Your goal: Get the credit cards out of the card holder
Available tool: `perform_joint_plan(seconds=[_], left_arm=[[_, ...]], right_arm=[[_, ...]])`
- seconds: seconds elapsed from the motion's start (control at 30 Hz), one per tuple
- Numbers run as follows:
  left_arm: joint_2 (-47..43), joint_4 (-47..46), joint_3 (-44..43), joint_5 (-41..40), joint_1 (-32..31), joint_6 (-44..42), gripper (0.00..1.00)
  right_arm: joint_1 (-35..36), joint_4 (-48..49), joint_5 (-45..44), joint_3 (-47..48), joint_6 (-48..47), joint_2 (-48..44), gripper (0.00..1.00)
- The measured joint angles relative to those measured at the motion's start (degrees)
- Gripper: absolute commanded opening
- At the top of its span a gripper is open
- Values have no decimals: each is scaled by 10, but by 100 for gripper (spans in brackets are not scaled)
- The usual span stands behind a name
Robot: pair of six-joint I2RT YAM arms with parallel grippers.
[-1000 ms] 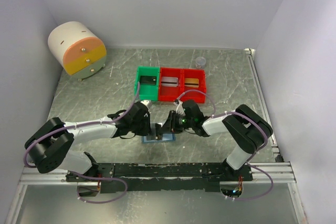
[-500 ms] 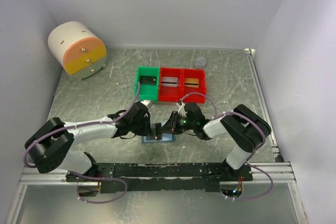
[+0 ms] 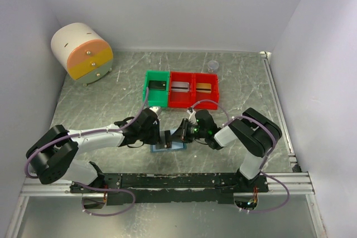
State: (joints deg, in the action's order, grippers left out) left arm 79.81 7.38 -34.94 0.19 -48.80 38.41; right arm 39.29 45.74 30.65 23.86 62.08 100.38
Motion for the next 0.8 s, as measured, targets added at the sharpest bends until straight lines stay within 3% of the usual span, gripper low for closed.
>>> perform_joint_plan(seconds=[0.2, 0.37, 0.57, 0.8], left_arm=[[-4, 5, 1, 0, -1, 0, 24], [-7, 5, 4, 0, -1, 0, 23], [-7, 5, 4, 0, -1, 0, 23], [-8, 5, 5, 0, -2, 0, 23]], right_arm=[[-8, -63, -5, 1, -43, -53, 1], [-11, -103, 1, 12, -79, -72, 7], [-11, -99, 6, 14, -75, -56, 16], [4, -77, -11, 12, -49, -55, 14]])
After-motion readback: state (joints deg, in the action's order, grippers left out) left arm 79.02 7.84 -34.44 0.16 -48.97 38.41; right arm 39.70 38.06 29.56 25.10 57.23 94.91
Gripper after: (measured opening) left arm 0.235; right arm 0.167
